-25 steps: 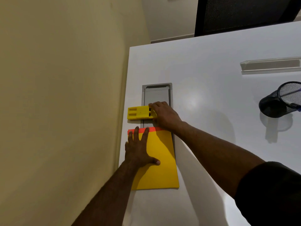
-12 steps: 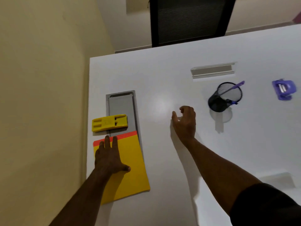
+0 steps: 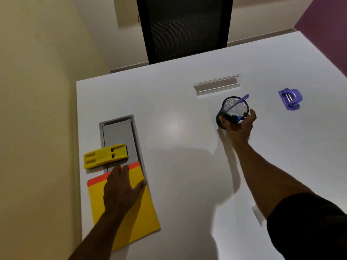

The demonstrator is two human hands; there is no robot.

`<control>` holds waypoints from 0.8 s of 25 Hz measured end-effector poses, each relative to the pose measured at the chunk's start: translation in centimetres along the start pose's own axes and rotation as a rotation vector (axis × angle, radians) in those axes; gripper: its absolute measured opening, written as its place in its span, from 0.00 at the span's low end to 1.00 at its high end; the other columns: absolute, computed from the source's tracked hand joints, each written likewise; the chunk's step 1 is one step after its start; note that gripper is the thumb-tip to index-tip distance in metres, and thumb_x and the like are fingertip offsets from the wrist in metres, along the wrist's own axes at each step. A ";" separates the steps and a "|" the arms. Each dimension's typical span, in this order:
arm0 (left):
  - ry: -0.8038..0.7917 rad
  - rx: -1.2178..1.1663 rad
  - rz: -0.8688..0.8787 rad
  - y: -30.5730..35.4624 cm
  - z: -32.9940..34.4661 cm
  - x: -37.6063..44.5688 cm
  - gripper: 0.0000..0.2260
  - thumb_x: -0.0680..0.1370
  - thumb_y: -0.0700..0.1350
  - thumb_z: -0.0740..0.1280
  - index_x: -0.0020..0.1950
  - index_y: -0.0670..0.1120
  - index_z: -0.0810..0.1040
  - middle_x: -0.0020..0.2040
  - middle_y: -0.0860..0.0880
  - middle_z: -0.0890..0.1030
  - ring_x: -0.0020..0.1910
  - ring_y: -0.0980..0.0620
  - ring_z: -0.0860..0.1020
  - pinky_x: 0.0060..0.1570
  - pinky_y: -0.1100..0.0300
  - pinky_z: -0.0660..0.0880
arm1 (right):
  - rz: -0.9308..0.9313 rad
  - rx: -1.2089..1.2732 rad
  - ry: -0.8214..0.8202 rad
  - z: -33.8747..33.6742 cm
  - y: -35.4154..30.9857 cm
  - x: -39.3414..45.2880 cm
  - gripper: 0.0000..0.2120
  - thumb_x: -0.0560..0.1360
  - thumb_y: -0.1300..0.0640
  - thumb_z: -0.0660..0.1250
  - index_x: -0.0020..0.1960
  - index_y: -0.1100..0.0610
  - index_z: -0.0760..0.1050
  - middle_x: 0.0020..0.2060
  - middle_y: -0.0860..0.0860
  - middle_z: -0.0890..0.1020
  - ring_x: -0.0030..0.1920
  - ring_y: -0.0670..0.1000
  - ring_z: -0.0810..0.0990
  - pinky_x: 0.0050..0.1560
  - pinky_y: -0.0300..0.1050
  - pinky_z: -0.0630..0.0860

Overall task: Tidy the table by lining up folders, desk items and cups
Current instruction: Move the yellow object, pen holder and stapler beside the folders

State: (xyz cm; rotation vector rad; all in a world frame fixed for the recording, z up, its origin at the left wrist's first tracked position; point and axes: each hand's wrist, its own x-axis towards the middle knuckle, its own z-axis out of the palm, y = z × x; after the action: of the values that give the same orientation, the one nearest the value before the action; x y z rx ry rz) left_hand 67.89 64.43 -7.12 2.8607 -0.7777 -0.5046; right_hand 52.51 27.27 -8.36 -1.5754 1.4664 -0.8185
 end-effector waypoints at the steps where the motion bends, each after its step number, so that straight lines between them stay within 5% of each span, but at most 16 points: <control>1: 0.078 -0.032 -0.023 -0.9 0.0 -0.1 0.37 0.72 0.66 0.65 0.70 0.40 0.69 0.70 0.37 0.70 0.69 0.36 0.68 0.62 0.42 0.73 | -0.030 0.019 -0.018 0.0 -0.1 0.2 0.47 0.61 0.50 0.80 0.71 0.59 0.59 0.66 0.58 0.73 0.63 0.57 0.74 0.61 0.46 0.73; 6: 0.167 -0.099 -0.255 -5.7 0.0 -0.9 0.43 0.72 0.68 0.57 0.75 0.37 0.61 0.73 0.35 0.66 0.72 0.36 0.65 0.68 0.40 0.67 | -0.086 0.188 -0.051 1.1 -1.0 -1.3 0.36 0.61 0.51 0.79 0.64 0.58 0.67 0.58 0.50 0.76 0.55 0.44 0.78 0.54 0.30 0.72; 9: 0.020 -0.160 -0.291 -7.9 0.8 -0.9 0.51 0.68 0.76 0.49 0.80 0.43 0.44 0.80 0.41 0.48 0.79 0.40 0.50 0.76 0.44 0.53 | 0.011 0.359 -0.245 4.5 -2.2 -2.8 0.30 0.64 0.65 0.78 0.63 0.61 0.70 0.60 0.55 0.79 0.59 0.46 0.80 0.63 0.47 0.75; 11: -0.031 -0.200 -0.267 -8.9 1.3 -0.6 0.55 0.63 0.80 0.44 0.79 0.47 0.38 0.81 0.45 0.41 0.79 0.43 0.43 0.76 0.45 0.48 | 0.024 0.397 -0.377 8.0 -4.2 -4.6 0.27 0.65 0.69 0.77 0.61 0.57 0.74 0.56 0.52 0.82 0.57 0.47 0.81 0.62 0.49 0.76; 14: -0.054 -0.257 -0.268 -9.8 1.5 -0.3 0.57 0.58 0.83 0.42 0.78 0.51 0.34 0.80 0.49 0.37 0.79 0.47 0.39 0.75 0.44 0.47 | -0.090 0.399 -0.470 14.2 -7.7 -8.2 0.25 0.62 0.67 0.79 0.55 0.51 0.76 0.47 0.41 0.83 0.47 0.33 0.82 0.48 0.28 0.76; 17: -0.055 -0.282 -0.276 -10.2 1.7 0.0 0.58 0.57 0.84 0.43 0.78 0.53 0.33 0.79 0.52 0.35 0.79 0.49 0.39 0.75 0.43 0.48 | -0.138 0.421 -0.641 20.3 -10.8 -11.0 0.30 0.62 0.65 0.80 0.62 0.58 0.74 0.54 0.51 0.83 0.53 0.41 0.83 0.51 0.34 0.78; 20: -0.056 -0.302 -0.280 -10.5 2.0 0.1 0.56 0.58 0.84 0.45 0.77 0.55 0.32 0.76 0.56 0.30 0.78 0.51 0.37 0.74 0.43 0.49 | -0.224 0.318 -0.788 26.3 -13.4 -12.4 0.34 0.61 0.54 0.80 0.63 0.53 0.71 0.54 0.46 0.81 0.53 0.40 0.81 0.52 0.33 0.77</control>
State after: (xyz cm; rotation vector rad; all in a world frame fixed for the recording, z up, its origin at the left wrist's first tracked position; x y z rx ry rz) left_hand 72.18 73.27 -11.24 2.6881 -0.2754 -0.6742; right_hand 80.47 42.91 -7.69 -1.5658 0.5745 -0.4294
